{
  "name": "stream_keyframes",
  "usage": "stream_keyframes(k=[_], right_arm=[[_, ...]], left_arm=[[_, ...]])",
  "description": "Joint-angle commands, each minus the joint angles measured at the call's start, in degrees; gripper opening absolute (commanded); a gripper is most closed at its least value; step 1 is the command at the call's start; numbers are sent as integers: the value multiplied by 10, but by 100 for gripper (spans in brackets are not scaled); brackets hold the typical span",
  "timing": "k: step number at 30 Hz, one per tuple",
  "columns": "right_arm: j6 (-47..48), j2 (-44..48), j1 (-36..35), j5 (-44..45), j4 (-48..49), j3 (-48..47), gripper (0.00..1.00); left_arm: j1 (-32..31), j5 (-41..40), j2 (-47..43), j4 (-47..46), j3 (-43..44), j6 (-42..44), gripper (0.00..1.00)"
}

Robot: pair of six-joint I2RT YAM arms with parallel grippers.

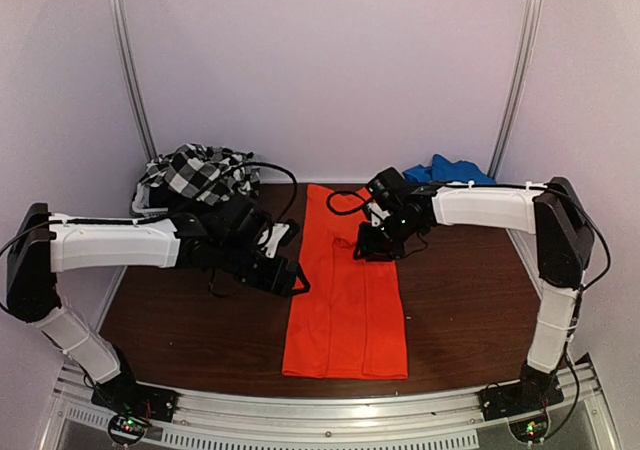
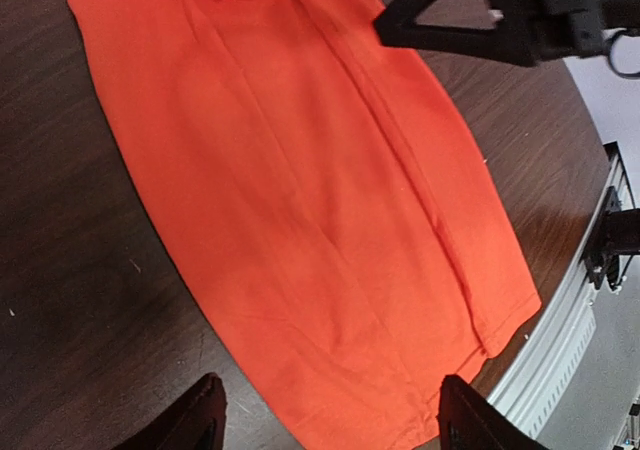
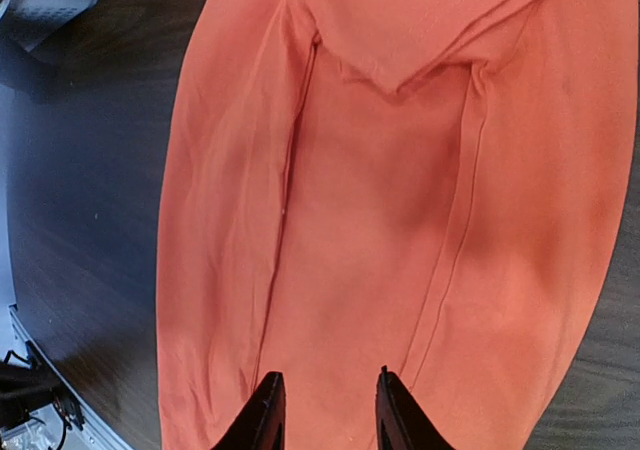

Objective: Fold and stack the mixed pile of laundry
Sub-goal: Smooth out the rectangle-folded T-shirt at the center of the board.

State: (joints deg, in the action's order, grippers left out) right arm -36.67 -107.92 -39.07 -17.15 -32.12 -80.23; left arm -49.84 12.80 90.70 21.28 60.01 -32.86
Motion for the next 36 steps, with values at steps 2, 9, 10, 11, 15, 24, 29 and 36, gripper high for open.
stream_keyframes(k=[2,9,10,11,15,24,29,36], right_arm=[[5,-71,6,83,-48,-78,31],[32,-134,7,133,-102,-157,32],[34,-141,7,141,-113,-169,32],[36,-144,8,147,-117,-172,32],[37,-149,8,150,-114,-171,31],[29,-170,9,128,-94,-149,23],[27,-168,8,118,-88,-155,7],[17,-151,3,106,-87,-164,0]], left_arm=[[0,-17,-65,-59,-39,9,75],[0,-28,-104,-38,-62,3,75],[0,-30,-110,-36,-64,3,75],[0,-32,-113,-34,-66,2,75],[0,-33,-122,-28,-73,2,75],[0,-38,-125,-15,-69,8,75],[0,-39,-129,-15,-78,5,75],[0,-40,-128,-16,-78,4,75]])
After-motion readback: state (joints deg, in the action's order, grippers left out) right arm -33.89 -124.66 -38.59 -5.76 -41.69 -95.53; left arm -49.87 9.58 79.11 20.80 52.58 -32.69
